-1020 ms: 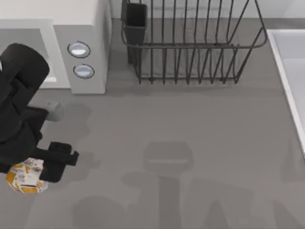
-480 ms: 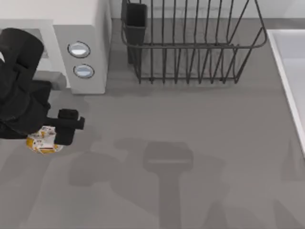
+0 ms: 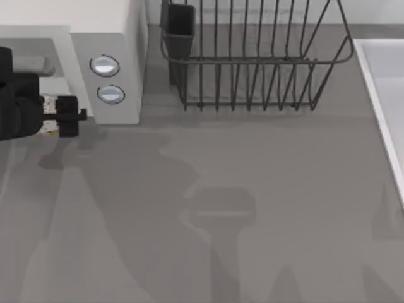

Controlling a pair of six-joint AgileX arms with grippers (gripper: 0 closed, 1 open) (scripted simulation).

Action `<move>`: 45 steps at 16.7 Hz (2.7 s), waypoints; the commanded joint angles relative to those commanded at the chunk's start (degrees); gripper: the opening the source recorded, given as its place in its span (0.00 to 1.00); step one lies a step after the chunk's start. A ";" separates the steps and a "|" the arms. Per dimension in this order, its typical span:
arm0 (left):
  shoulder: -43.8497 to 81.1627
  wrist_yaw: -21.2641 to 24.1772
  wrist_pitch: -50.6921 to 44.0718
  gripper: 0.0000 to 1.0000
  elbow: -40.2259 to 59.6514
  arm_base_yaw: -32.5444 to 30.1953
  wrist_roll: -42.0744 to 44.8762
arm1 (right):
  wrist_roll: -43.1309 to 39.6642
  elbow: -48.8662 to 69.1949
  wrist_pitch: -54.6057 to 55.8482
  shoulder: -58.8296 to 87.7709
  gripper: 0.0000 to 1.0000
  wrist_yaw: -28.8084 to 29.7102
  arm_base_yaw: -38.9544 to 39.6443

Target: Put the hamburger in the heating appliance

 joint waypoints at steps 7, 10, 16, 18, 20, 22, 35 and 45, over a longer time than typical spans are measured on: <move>10.32 4.19 36.22 0.00 -5.41 9.92 3.97 | 0.00 0.00 0.00 0.00 1.00 0.00 0.00; 12.05 5.44 43.42 0.00 -6.32 12.39 4.70 | 0.00 0.00 0.00 0.00 1.00 0.00 0.00; 12.17 5.66 45.05 0.00 -6.26 12.77 4.92 | 0.00 0.00 0.00 0.00 1.00 0.00 0.00; 12.69 5.60 44.73 0.00 -5.49 12.70 4.90 | 0.00 0.00 0.00 0.00 1.00 0.00 0.00; 14.60 5.37 43.66 0.00 -2.55 12.48 4.80 | 0.00 0.00 0.00 0.00 1.00 0.00 0.00; 17.38 4.96 42.06 0.00 1.89 12.21 4.62 | 0.00 0.00 0.00 0.00 1.00 0.00 0.00; 36.39 2.25 27.64 0.00 36.14 8.86 3.25 | 0.00 0.00 0.00 0.00 1.00 0.00 0.00; 36.99 2.19 27.18 0.38 36.51 8.79 3.21 | 0.00 0.00 0.00 0.00 1.00 0.00 0.00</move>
